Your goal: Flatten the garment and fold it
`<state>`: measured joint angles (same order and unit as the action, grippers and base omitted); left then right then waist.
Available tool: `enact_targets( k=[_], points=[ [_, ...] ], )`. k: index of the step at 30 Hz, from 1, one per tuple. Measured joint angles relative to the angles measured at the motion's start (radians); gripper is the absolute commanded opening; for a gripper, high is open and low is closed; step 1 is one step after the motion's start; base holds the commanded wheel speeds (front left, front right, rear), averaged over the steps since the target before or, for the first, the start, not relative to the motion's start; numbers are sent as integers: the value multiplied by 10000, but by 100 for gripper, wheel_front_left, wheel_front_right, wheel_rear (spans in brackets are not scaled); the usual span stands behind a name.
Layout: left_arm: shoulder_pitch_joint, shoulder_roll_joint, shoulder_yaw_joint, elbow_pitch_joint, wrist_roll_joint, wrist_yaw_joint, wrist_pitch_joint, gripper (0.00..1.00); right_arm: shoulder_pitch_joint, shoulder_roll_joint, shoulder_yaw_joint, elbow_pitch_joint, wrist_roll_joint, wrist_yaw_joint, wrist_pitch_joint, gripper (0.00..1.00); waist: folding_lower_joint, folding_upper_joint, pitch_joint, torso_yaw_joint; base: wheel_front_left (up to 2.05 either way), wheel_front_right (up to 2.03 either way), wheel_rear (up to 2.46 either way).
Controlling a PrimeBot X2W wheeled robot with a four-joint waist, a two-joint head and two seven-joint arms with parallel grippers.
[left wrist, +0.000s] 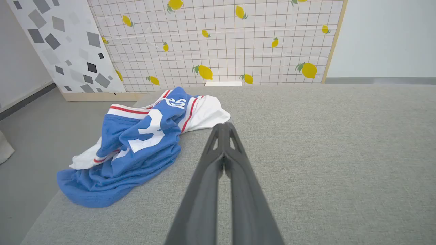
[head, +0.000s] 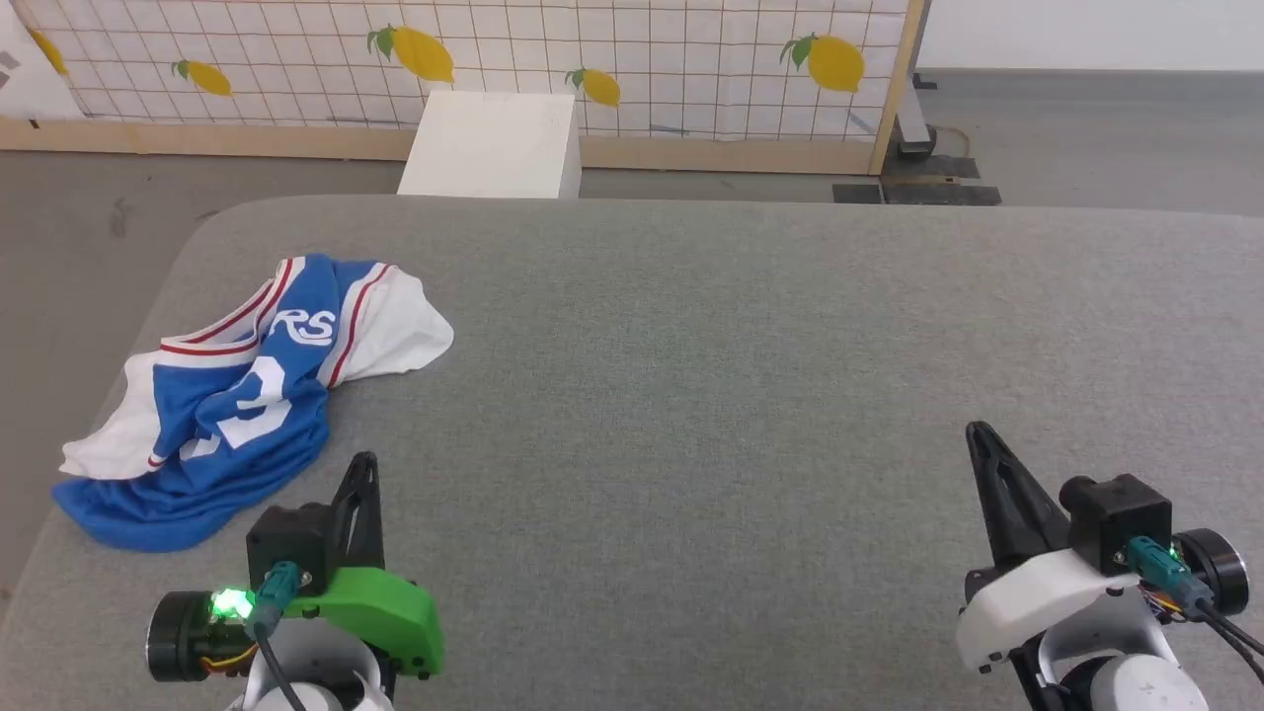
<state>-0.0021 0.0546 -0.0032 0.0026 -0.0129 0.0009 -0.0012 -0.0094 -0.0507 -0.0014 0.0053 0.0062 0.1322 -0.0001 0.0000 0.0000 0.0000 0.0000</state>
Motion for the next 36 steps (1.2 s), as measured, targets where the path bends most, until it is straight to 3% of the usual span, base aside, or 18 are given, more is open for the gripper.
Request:
enact_targets(
  k=[29, 30, 36],
  points=[
    [0, 0, 2, 0, 0, 0, 0, 0, 1, 0, 0, 0, 0, 0, 0, 0, 0, 0, 0, 0, 0, 0, 0],
    [0, 0, 2, 0, 0, 0, 0, 100, 1, 0, 0, 0, 0, 0, 0, 100, 0, 0, 0, 0, 0, 0, 0],
    [0, 2, -40, 12, -63, 0, -6, 100, 0, 0, -15, 27, 27, 0, -2, 100, 0, 0, 1, 1, 0, 0, 0]
  ],
)
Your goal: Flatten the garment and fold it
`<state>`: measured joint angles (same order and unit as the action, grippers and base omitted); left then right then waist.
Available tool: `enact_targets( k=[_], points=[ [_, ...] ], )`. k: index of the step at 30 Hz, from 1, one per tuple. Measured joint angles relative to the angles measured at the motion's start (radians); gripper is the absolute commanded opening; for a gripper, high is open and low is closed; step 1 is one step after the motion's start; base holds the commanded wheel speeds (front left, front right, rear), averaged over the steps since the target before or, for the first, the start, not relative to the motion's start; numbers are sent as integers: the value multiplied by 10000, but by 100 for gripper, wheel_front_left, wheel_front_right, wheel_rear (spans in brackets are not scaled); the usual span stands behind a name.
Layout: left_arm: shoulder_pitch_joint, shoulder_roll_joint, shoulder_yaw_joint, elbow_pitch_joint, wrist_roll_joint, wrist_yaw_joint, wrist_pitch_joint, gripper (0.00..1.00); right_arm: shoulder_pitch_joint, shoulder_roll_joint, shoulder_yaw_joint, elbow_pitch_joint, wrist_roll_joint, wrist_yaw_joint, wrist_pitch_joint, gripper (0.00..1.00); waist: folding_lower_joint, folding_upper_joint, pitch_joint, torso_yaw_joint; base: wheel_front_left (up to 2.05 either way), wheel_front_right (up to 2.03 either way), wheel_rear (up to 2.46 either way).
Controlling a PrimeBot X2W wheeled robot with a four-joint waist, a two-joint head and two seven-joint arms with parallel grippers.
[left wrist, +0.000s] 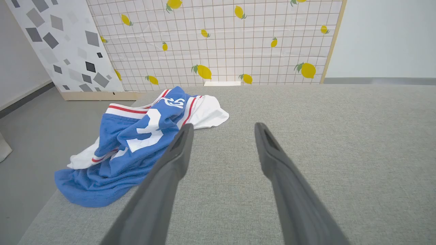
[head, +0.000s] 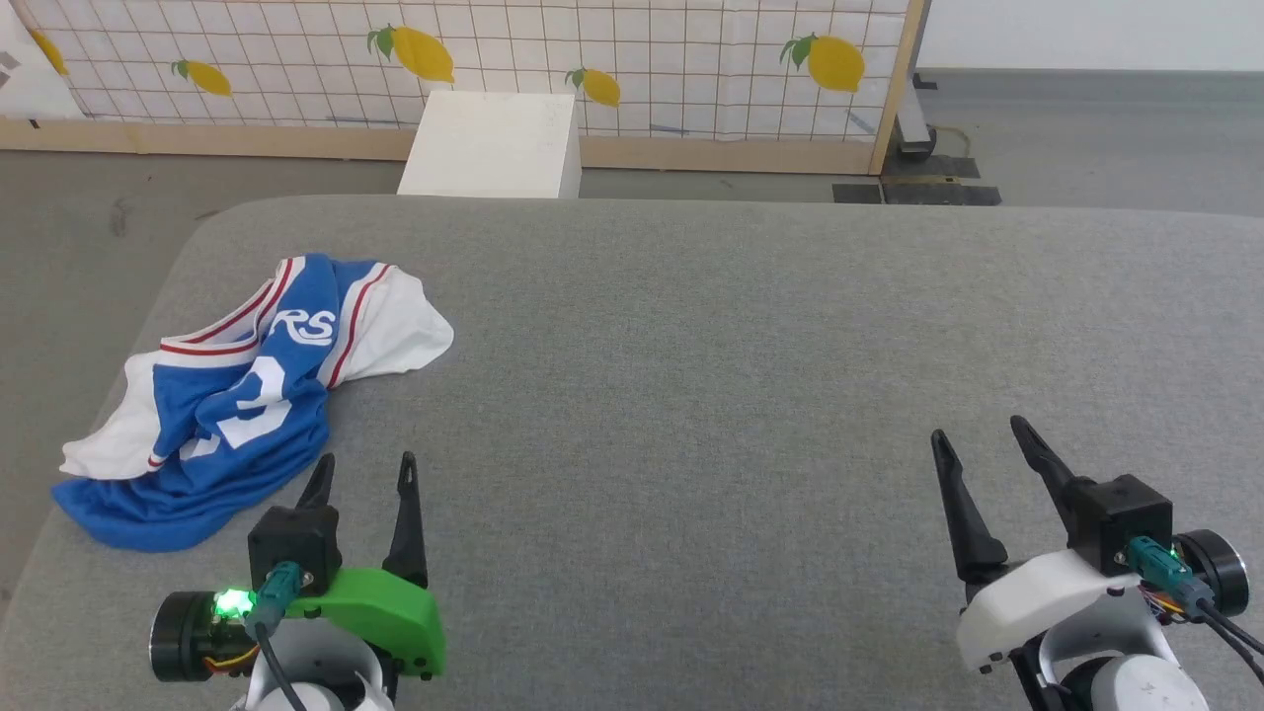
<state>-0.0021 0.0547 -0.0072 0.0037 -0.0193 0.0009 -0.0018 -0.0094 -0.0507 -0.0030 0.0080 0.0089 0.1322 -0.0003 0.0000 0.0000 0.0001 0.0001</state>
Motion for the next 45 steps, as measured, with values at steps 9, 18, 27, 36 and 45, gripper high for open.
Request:
enact_targets(
  k=[9, 18, 27, 36, 45],
  points=[
    [0, 0, -56, 209, -173, 0, -192, 100, 0, 0, -104, 167, 194, 0, -198, 100, 0, 0, 11, 18, 0, 0, 0],
    [-5, 0, -44, 376, -351, 0, -443, 100, 1, 0, -196, 353, 470, 0, -443, 100, 0, 0, 0, 265, 0, 0, 0],
    [-5, 0, -23, 468, -606, 6, -625, 100, 2, 0, -226, 495, 646, 0, -619, 100, 0, 0, 19, 693, 0, 0, 0],
    [-3, 0, -33, 579, -786, 46, -844, 100, 7, 0, -257, 708, 828, 0, -848, 100, 0, 0, 18, 1348, 0, 0, 0],
    [1, 0, -69, 746, -936, 88, -1024, 100, 23, 0, -286, 876, 1028, 0, -1018, 100, 0, 0, -29, 1905, 0, 0, 0]
  ],
)
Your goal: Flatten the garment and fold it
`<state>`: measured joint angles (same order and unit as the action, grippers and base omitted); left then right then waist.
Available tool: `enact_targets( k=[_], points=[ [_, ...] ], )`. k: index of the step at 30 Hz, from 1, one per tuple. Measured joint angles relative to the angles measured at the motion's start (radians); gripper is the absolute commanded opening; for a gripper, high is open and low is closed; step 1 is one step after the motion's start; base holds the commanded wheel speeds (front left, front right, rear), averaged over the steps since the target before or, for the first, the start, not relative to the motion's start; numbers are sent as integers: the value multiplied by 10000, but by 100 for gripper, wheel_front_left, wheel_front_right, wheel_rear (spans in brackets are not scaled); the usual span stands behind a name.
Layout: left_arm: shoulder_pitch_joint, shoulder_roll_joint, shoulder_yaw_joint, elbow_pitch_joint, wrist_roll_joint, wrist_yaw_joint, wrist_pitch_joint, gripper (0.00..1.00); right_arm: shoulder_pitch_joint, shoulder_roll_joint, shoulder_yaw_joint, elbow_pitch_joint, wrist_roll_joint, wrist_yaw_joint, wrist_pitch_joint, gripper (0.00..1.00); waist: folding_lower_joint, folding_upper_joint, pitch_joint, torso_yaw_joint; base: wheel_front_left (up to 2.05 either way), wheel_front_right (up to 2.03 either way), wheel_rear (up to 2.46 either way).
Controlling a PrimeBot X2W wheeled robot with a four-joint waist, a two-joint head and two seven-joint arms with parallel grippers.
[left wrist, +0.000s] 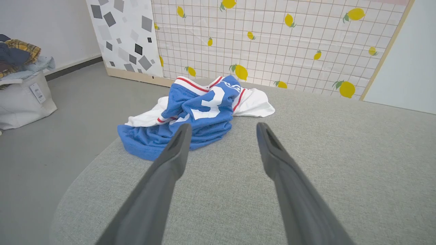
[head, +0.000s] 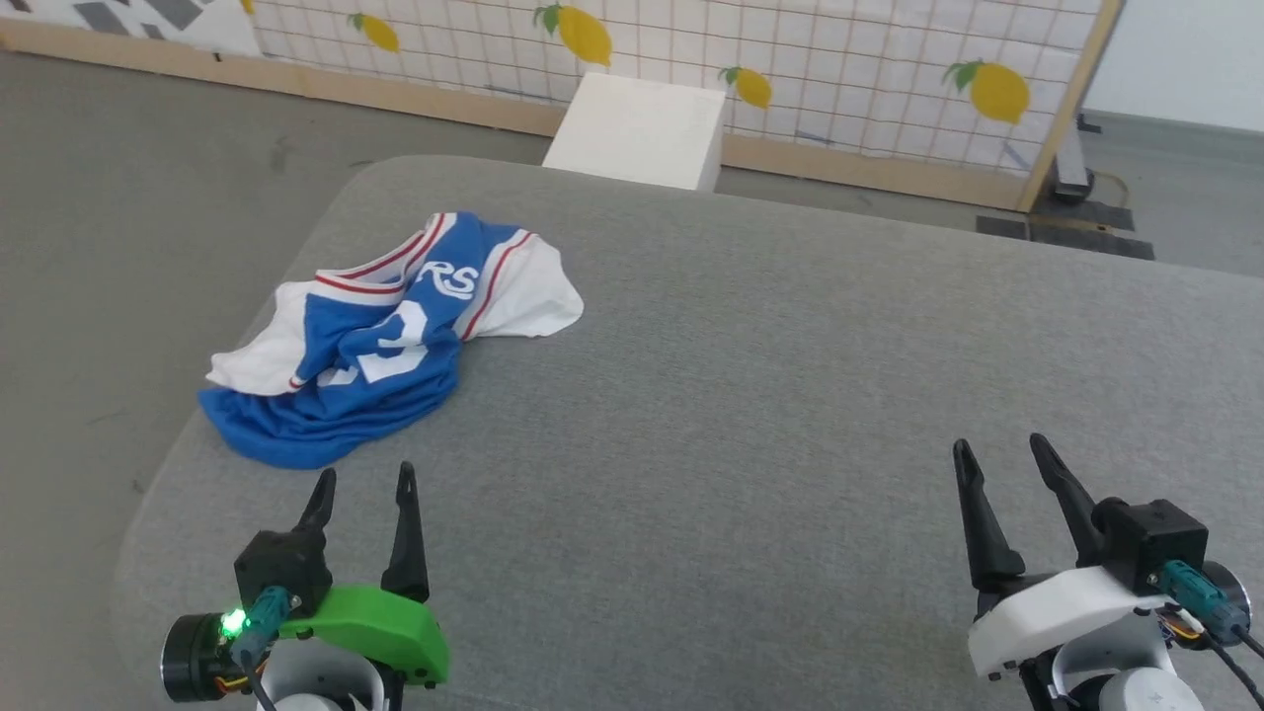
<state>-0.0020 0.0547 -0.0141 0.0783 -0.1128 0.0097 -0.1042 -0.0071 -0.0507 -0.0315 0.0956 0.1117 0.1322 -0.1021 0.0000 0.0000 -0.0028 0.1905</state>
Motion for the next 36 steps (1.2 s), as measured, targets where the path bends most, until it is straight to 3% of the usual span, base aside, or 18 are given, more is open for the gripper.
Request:
enact_targets(
  k=[36],
  points=[
    [64, 0, 17, 514, -456, 104, -748, 100, 114, 2, -69, 844, 777, 0, -752, 100, 0, 0, -94, 1739, 0, 0, 0]
  ],
)
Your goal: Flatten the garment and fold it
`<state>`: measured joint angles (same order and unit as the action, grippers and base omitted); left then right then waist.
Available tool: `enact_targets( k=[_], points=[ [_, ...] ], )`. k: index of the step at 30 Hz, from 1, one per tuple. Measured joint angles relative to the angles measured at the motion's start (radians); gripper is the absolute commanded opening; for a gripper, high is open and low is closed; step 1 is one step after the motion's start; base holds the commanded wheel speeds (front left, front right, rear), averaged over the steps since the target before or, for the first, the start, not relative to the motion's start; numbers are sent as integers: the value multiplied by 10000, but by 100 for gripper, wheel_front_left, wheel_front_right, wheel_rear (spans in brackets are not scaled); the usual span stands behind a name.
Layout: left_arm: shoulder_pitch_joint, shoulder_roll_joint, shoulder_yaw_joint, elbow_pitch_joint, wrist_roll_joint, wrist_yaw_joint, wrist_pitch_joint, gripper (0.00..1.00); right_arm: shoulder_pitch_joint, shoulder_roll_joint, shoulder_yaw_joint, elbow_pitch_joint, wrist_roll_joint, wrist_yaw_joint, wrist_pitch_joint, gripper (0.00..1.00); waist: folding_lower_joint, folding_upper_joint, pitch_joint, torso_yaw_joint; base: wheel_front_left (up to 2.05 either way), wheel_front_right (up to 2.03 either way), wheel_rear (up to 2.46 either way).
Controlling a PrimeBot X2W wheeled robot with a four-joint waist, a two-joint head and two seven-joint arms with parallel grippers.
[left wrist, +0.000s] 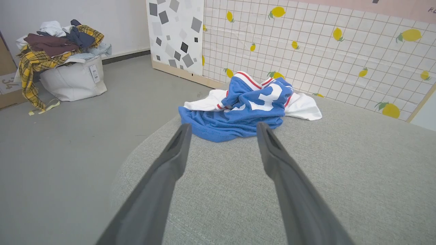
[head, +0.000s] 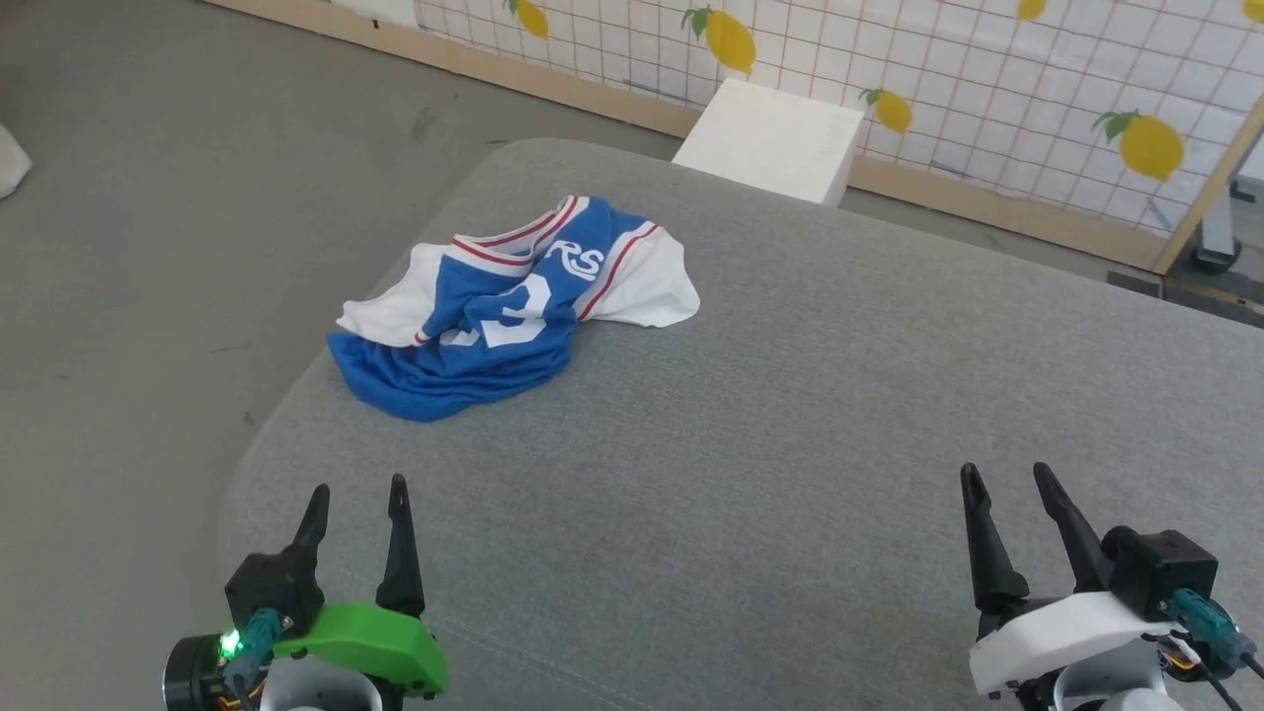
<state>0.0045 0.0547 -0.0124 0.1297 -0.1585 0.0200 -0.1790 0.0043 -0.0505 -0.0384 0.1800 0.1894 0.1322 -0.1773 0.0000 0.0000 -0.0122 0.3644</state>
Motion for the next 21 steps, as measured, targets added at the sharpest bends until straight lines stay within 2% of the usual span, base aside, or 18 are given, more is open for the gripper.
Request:
enact_targets(
  k=[21],
  points=[
    [18, 4, 19, 353, -366, 17, -430, 100, 0, 2, -176, 320, 309, 0, -437, 100, 0, 0, 248, 764, 0, 0, 0]
  ],
)
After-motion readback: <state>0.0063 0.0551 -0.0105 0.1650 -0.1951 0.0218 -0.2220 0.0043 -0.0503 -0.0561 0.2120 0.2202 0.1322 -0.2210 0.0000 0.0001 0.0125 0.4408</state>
